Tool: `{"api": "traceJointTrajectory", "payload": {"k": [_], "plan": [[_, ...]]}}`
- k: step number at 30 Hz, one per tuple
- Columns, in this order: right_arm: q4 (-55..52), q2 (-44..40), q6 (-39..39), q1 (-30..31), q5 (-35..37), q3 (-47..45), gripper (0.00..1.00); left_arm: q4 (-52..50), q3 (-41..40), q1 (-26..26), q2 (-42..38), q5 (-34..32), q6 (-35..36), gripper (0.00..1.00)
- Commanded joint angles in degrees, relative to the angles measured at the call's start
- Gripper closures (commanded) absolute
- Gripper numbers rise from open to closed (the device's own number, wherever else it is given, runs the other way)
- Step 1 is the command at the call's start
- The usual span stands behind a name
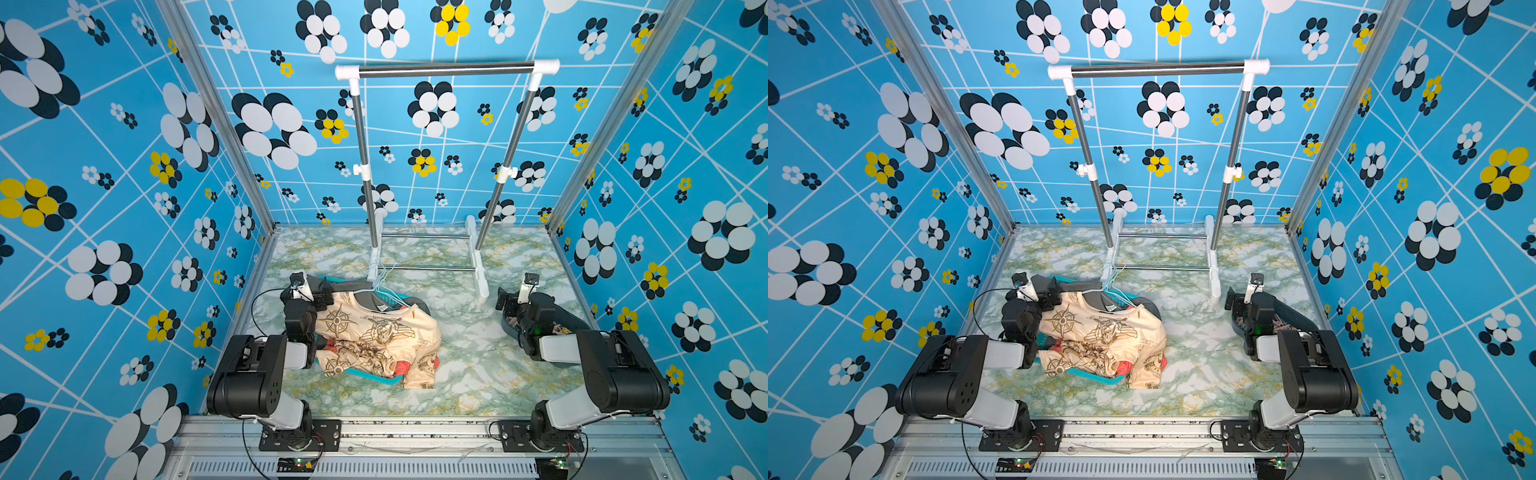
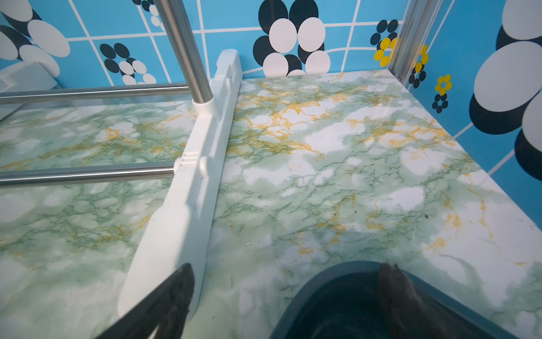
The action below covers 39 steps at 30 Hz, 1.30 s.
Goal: Use clothespins to secure the t-shirt on both sides of the hanger
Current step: Pick up the hanger from the basket.
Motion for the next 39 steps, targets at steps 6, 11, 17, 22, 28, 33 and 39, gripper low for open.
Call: {"api": "traceJointTrajectory", "payload": {"k": [6,11,17,22,28,33,39], "plan": [[1.69,0.81,-0.21,-0.37,-0.75,1.15,0.01,-8.14,0.86,0.19,1.31,1.30,0.72,0.01],[1.76,0.83,-0.26,-0.41,-0.73,1.11,0.01,-10.76,2.08,-0.03,1.13,1.16,0.91,0.01],[1.69,0.79,-0.21,-0.35,-0.74,1.20,0.00,-4.39,-1.50,0.10,1.24,0.38,0.58,0.01],[1.98,0.25,-0.42,-0.41,-0.73,0.82,0.01,0.02,-3.89,0.74,1.35,0.25,-0.36,0.01],[-14.89,-13.09,0.72,-0.19,3.56,4.21,0.01,11.12,-9.52,0.42,0.54,-1.89,-0.47,0.01],[-34.92,-20.61,2.90,1.42,11.53,11.90,0.01,-1.35,-10.91,0.44,-16.01,-12.63,-4.73,0.01],[-43.83,-25.30,-0.35,8.78,17.02,16.51,0.01,-33.11,-4.92,0.62,-40.35,-18.09,-8.83,0.01]]}}
